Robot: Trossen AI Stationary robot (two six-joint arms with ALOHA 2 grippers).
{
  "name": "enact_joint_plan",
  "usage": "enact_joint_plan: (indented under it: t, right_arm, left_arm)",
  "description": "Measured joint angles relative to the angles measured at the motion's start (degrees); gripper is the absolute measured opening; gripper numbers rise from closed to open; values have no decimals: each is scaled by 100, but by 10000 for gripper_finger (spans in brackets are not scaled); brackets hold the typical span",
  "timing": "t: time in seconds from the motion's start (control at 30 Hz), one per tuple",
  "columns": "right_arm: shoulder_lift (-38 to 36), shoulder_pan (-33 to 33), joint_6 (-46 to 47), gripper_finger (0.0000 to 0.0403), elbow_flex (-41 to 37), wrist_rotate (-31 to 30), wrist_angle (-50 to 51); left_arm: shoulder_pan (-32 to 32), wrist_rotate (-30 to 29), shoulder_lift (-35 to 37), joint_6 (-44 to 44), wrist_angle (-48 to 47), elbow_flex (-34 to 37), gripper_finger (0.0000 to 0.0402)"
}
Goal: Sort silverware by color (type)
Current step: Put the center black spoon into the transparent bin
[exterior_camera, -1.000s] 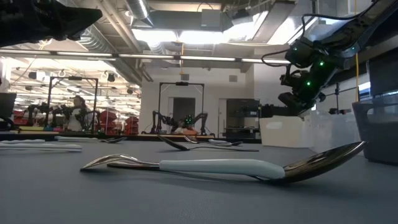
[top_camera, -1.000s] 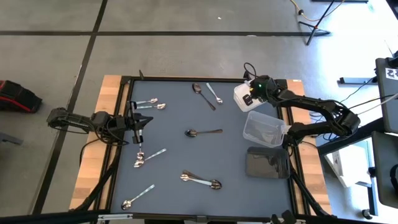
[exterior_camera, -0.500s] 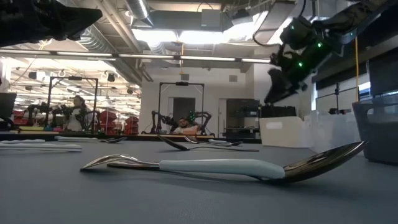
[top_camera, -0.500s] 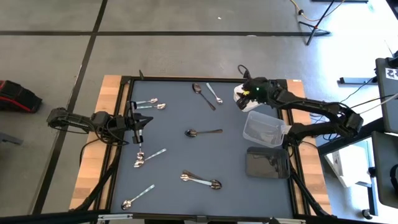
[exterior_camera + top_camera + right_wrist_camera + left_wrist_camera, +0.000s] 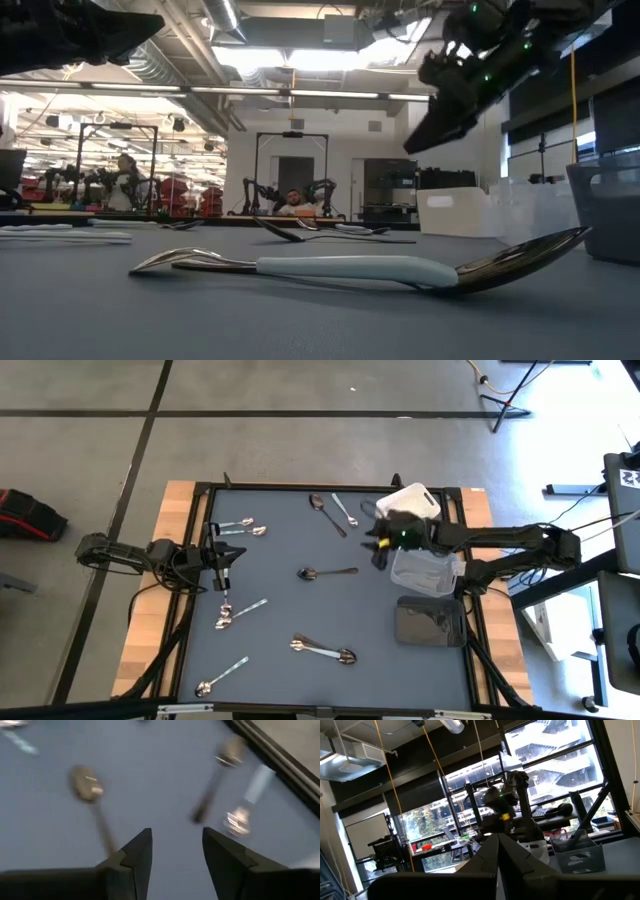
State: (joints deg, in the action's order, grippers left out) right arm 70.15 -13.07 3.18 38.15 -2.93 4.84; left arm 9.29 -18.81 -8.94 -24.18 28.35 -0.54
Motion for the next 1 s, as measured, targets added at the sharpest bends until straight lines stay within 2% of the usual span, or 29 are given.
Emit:
enact_joint_plan:
  t: [0.17, 0.37, 0.57, 0.7, 0.8, 1.0]
  right_arm:
    - [520, 746, 0, 159, 0, 1, -844]
    - [1431, 1028, -2, 159, 62, -98, -1902]
    - [2339, 959, -61, 159, 451, -265, -1914]
    - [2835, 924, -81, 159, 721, -31, -1920]
    - [3096, 928, -126, 159, 884, 156, -1919]
    - [3520, 928, -206, 159, 1125, 60, -1932]
  left_arm:
    - [0, 10, -1, 2, 3, 0, 2]
    - [0, 28, -1, 2, -1, 0, 2]
    - [-1, 28, -1, 2, 0, 2, 2]
    - [-1, 35, -1, 2, 1, 2, 2]
    - [-1, 35, -1, 2, 3, 2, 2]
    - [0, 45, 0, 4, 1, 2, 2]
